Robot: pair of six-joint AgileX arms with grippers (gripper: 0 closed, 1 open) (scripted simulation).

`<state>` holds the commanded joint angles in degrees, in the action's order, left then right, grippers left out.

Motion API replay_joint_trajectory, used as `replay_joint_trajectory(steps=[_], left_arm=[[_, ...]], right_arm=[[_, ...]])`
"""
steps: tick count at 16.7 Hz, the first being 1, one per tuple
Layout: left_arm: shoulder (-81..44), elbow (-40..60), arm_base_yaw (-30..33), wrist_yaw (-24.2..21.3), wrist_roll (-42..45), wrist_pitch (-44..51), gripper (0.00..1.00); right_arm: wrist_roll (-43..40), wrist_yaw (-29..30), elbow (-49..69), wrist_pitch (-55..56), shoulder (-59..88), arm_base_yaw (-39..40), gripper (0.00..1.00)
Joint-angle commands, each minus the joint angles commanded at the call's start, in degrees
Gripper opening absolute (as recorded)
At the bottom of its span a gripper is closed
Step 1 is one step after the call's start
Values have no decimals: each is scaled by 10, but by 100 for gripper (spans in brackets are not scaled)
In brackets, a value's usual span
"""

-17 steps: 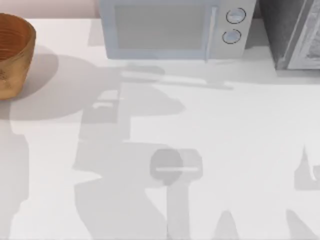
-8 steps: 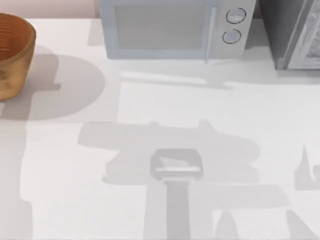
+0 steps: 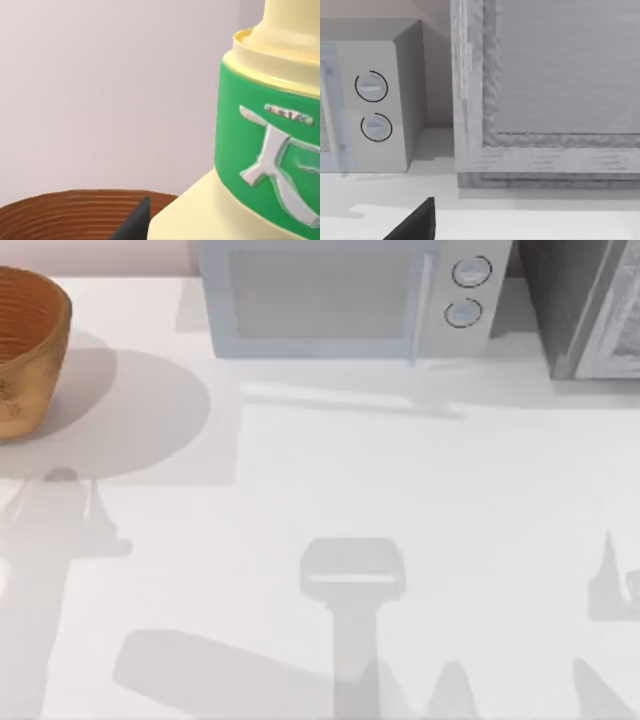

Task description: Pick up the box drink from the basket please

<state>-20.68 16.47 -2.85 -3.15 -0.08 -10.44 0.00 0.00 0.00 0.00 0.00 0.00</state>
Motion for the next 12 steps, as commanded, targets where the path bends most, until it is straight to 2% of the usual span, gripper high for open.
replay_joint_trajectory(steps=[5, 12], left_arm=[[175, -136, 24, 26, 1, 85, 0], [204, -164, 27, 31, 2, 104, 0]], right_arm=[[0, 0, 0, 0, 0, 0, 100], [0, 0, 0, 0, 0, 0, 100]])
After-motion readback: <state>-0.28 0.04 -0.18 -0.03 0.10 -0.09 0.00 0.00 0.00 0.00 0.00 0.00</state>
